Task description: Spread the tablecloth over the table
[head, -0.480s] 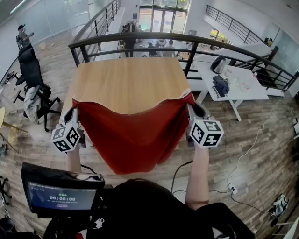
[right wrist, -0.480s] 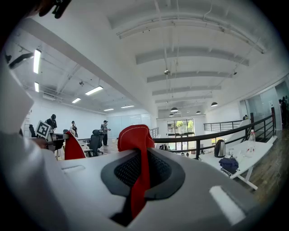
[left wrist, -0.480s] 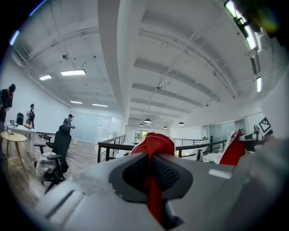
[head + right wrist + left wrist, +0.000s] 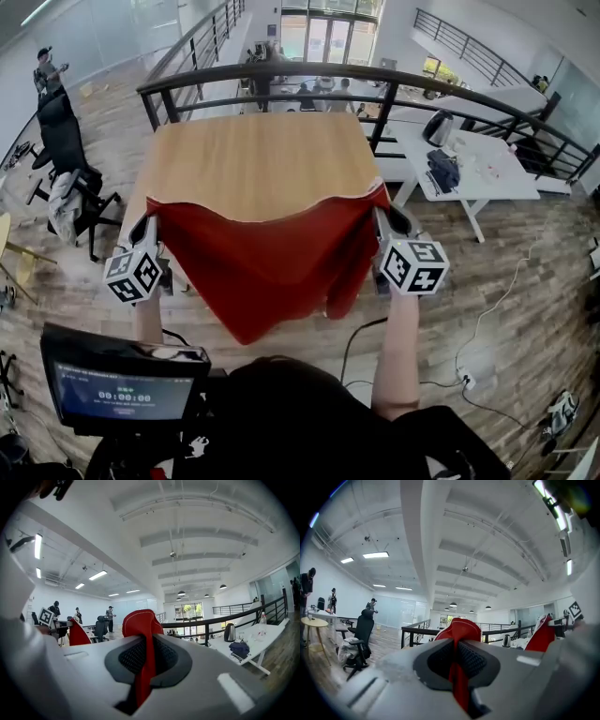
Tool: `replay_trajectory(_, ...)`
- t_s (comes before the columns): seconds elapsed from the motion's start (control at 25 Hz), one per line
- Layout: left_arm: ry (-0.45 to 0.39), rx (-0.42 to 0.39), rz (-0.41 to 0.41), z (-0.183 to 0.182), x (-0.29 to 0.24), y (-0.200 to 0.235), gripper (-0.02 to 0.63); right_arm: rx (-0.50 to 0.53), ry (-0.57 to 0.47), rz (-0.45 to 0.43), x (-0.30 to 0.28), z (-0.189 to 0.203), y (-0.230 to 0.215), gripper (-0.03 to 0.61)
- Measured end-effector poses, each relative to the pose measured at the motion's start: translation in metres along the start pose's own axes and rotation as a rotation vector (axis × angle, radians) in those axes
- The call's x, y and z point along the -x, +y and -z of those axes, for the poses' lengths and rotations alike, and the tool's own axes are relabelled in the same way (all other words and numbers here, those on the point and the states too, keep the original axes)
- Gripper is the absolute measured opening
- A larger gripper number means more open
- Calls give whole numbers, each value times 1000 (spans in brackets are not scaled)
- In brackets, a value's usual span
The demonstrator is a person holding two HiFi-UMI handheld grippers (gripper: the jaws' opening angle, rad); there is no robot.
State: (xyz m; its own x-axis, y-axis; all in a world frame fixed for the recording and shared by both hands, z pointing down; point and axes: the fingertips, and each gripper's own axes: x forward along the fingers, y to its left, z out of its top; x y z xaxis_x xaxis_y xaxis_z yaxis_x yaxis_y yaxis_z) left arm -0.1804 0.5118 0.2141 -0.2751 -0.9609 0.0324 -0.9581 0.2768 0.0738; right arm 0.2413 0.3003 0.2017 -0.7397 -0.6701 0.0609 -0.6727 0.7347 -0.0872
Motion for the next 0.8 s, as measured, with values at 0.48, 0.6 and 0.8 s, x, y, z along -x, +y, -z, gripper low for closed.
replay_trajectory(0.48,0,-3,-9,3,-5,-29,14,-19,-4,-22,10,2,-20,17)
replay_trajectory(0.6,7,-12,-12,5,-6,-37,14,-21,-5,-42,11,1,-20,17)
replay_trajectory(0.8,7,-21,-30,1,-4,-42,14,-32,-19,-75,10,-2,-20,17)
